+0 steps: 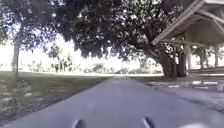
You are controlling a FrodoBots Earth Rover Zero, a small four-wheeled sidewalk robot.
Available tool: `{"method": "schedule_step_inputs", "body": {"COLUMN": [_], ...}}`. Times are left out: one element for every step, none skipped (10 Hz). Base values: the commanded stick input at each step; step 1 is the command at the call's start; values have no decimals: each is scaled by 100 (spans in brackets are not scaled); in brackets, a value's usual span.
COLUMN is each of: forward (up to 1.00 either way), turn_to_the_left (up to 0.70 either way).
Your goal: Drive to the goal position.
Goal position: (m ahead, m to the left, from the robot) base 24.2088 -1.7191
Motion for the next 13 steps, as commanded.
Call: {"method": "schedule_step_inputs", "body": {"forward": [85,85,85,85,85,85,85,85,85,85,85,85,85], "turn_to_the_left": [0,0,0,0,0,0,0,0,0,0,0,0,0]}}
